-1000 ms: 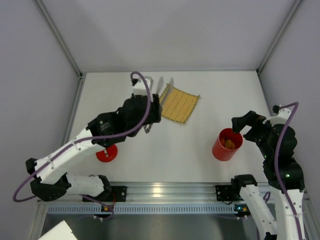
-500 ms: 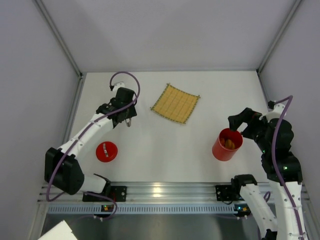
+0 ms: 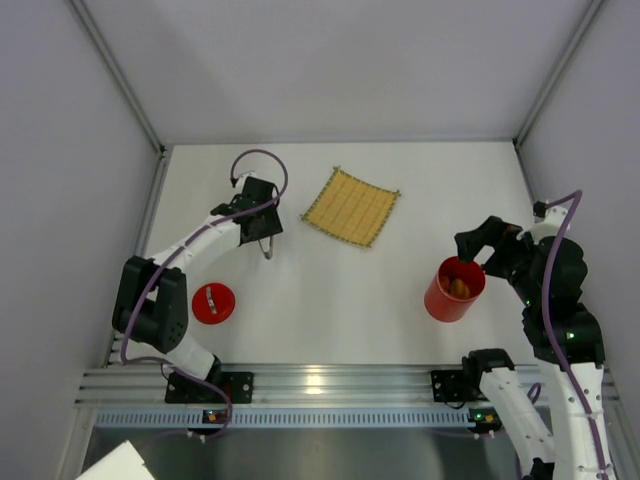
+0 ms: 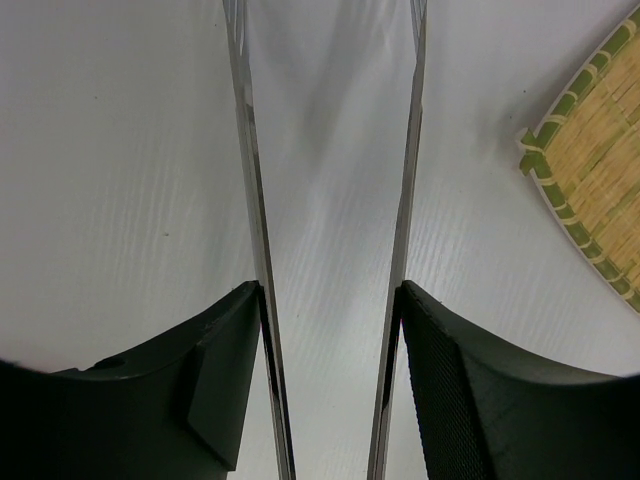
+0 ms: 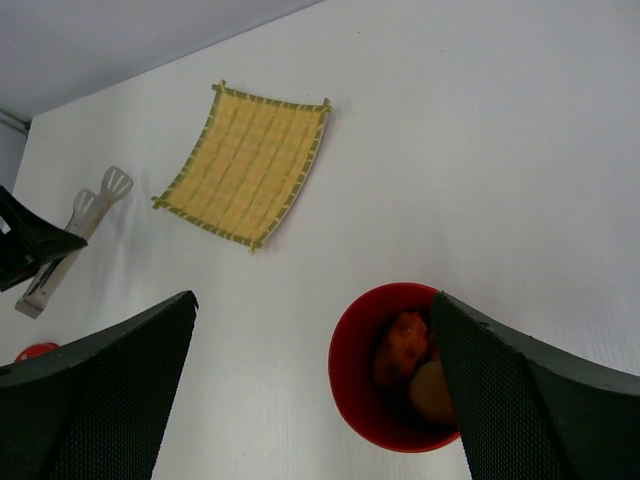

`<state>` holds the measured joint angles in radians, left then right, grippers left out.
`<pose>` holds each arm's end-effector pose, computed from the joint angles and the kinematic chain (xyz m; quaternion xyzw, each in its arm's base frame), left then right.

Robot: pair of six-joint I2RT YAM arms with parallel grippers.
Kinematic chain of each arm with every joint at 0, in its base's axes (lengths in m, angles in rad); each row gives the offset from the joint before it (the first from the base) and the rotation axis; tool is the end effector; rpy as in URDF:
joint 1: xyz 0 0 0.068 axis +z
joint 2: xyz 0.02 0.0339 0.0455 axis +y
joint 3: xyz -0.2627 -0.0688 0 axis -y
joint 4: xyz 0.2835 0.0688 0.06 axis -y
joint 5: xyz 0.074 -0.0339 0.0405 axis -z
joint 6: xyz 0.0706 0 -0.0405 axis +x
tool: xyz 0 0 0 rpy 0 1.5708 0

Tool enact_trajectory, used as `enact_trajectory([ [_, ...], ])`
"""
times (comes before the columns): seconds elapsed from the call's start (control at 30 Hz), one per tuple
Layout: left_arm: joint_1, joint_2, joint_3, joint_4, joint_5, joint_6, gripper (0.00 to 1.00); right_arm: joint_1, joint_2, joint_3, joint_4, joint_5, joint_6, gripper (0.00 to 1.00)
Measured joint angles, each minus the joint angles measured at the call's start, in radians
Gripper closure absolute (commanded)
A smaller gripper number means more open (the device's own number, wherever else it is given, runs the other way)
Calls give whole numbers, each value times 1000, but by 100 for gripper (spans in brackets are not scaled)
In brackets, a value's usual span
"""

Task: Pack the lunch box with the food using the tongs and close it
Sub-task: Place the clamp at the center of the board.

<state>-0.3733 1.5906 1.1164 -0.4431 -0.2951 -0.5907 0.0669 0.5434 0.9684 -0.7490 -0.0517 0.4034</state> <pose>0.3714 -0.1234 0.1877 -0.1485 0.9262 -0.0238 0.3458 0.1651 0.0147 0.3749 0.1210 0.8027 0.1564 0.5627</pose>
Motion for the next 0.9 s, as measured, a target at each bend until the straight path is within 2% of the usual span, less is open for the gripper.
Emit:
enact_trajectory([
  [0.2, 5, 35, -8, 23, 19, -3, 35, 0, 0, -5, 2, -4, -3, 0],
  [0.6, 6, 55, -11, 23, 37, -9, 15, 0, 13, -9, 0, -14, -10, 1],
  [0.77, 6, 55, -11, 20, 36, -9, 14, 0, 18, -12, 0, -23, -11, 0],
  [0.9, 6, 37, -11, 0, 24, -13, 20, 0, 18, -12, 0, -26, -11, 0],
])
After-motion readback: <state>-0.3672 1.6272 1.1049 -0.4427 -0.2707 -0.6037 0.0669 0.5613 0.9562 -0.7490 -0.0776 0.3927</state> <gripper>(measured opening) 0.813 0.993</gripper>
